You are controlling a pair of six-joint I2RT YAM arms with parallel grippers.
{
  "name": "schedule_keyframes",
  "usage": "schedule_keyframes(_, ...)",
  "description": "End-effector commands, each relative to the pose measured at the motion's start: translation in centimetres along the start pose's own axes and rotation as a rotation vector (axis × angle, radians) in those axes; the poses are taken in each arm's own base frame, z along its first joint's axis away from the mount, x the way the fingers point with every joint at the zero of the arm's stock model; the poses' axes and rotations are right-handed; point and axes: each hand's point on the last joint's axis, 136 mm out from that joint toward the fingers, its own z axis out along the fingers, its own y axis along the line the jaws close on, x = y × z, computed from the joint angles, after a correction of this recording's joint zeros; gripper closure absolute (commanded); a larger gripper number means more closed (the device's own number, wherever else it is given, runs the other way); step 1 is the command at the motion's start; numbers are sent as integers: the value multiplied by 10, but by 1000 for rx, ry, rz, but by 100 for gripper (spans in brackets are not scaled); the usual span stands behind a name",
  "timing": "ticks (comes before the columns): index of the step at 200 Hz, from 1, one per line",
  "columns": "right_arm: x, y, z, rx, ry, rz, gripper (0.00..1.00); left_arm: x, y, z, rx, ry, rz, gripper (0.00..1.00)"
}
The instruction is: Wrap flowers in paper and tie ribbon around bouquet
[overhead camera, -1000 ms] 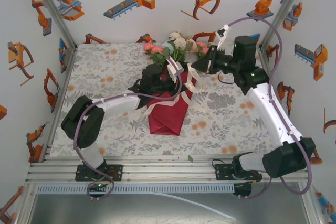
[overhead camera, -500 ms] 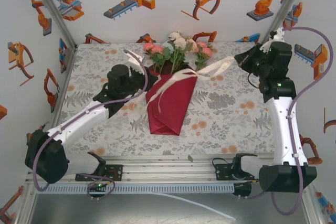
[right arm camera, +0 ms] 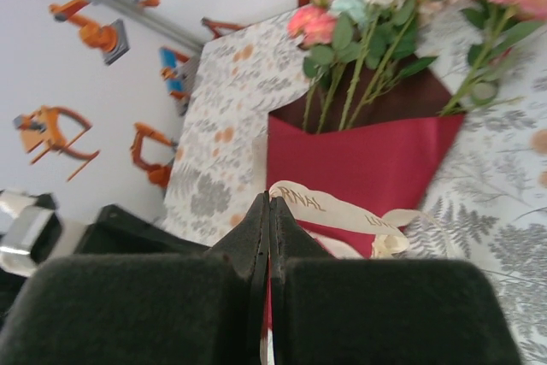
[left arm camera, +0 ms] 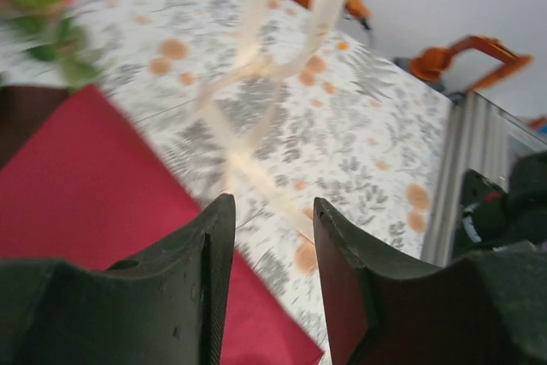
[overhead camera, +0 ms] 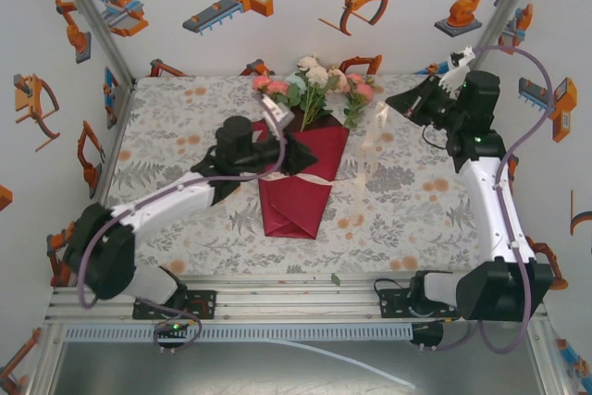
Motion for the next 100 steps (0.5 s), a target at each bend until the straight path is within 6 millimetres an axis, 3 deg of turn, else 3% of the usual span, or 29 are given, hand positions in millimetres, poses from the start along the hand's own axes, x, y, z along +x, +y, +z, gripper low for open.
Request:
schedule_keyframes(1, -7, 44, -11, -163, -6, -53, 100, -27, -11, 27, 142, -138, 39, 55)
schedule_keyframes(23, -1, 56, -12, -213, 28, -66, 100, -28, 10, 56, 119, -177, -21, 51)
schedule_keyframes(44, 6, 62, -12, -249, 60, -73, 100, -11, 26, 73, 74, -138, 46, 49)
schedule_keyframes(100, 11, 73, -10, -293, 96, -80, 100, 21, 19, 107, 156, -32, 223, 38)
